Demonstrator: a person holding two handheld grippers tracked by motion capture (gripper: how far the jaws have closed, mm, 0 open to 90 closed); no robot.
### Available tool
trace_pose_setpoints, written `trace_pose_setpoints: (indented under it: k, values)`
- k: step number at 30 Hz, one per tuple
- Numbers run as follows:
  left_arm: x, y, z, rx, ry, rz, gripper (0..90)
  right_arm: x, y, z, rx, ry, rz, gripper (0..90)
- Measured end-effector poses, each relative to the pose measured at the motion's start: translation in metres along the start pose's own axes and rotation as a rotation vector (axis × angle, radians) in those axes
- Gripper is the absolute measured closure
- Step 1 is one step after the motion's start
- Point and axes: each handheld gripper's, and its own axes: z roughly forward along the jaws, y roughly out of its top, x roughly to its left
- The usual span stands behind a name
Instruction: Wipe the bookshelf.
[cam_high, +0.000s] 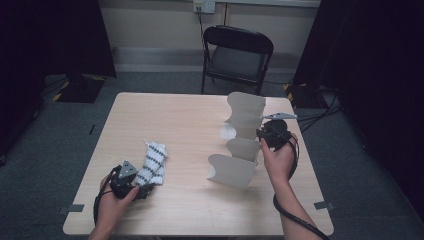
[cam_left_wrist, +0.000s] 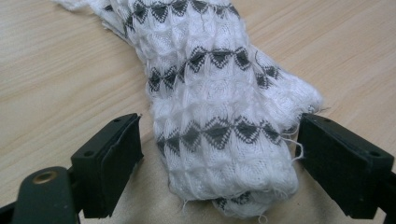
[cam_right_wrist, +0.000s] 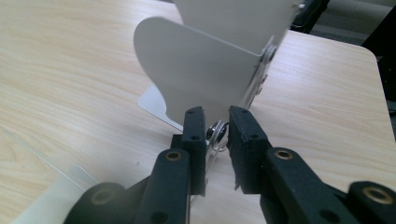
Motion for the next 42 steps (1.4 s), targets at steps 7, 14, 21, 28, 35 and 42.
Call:
trace_pose_setpoints:
  k: [7,14,21,28,35,42]
  values:
    - [0.000,0.000,0.000,0.000,0.000,-0.003,14.0,-0.006,0.000,-0.003,-0.036,0.013,0.051,84.3]
    - [0.000,0.000,0.000,0.001,-0.001,-0.003,14.0,-0.012,0.000,-0.003,-0.059,0.065,0.098,85.3]
    - [0.000,0.000,0.000,0.000,-0.001,-0.003,14.0,-0.012,0.006,-0.010,-0.096,0.098,0.118,85.4]
    - [0.000,0.000,0.000,0.001,0.000,0.000,14.1,-0.011,0.015,-0.015,-0.112,0.142,0.138,85.3]
    - [0.000,0.000,0.000,0.000,-0.001,0.000,14.0,-0.005,0.019,-0.015,-0.111,0.194,0.153,85.0]
    - [0.000,0.000,0.000,0.001,-0.001,0.001,14.0,0.004,0.021,-0.013,-0.109,0.246,0.163,84.8]
